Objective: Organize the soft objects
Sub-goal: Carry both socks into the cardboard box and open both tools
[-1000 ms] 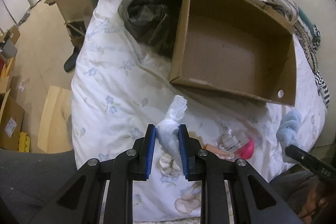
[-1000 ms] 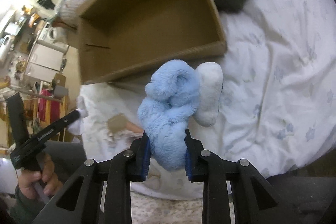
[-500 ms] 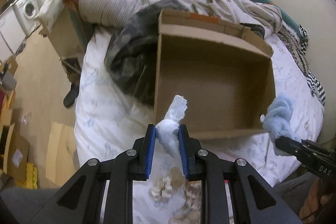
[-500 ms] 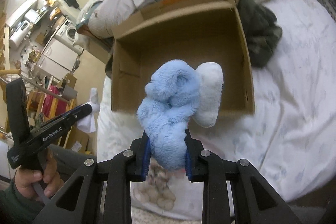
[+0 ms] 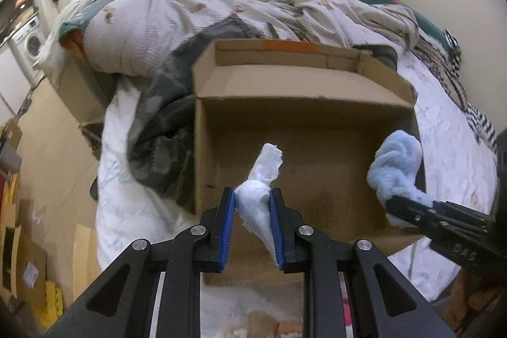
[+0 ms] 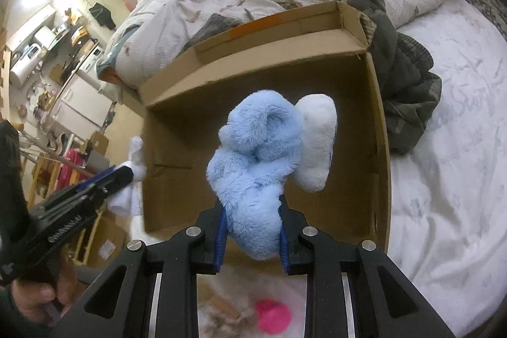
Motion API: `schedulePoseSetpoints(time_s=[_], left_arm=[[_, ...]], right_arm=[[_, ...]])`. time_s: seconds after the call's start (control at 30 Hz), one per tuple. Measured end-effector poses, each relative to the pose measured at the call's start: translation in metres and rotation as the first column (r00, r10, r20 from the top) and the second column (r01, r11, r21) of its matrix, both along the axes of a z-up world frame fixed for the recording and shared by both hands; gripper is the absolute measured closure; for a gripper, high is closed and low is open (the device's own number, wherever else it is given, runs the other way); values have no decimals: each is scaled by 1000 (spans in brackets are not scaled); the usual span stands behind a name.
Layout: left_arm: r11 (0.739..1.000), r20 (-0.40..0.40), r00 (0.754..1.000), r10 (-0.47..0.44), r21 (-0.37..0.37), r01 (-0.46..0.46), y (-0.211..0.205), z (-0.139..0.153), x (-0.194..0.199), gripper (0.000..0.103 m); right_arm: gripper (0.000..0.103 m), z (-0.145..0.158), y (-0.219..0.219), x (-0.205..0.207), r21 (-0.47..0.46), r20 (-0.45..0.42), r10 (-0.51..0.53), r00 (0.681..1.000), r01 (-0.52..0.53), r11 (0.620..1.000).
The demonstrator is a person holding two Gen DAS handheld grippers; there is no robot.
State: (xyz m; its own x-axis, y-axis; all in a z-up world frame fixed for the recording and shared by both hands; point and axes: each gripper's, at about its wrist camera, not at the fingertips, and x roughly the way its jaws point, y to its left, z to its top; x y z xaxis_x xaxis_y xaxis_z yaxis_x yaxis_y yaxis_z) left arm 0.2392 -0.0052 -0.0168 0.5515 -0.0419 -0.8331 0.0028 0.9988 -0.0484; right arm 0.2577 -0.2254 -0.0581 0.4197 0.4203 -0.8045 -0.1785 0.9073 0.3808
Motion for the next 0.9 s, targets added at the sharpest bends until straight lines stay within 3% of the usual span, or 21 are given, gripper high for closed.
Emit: schedulePoseSetpoints(time_s=[0.13, 0.33, 0.9], left_arm=[[999, -48, 999, 9, -34, -11, -2, -29, 7, 83], [1000, -64, 998, -7, -30, 5, -5, -43, 12, 83], [999, -73, 997, -39, -10, 38, -13, -55, 11, 82]], right_arm=[[75, -20, 2, 6, -28, -58, -5, 998, 3, 1000], [75, -32, 7, 11, -38, -94, 6, 996, -9, 999], [74, -43, 12, 17, -40, -131, 0, 991, -5, 999]])
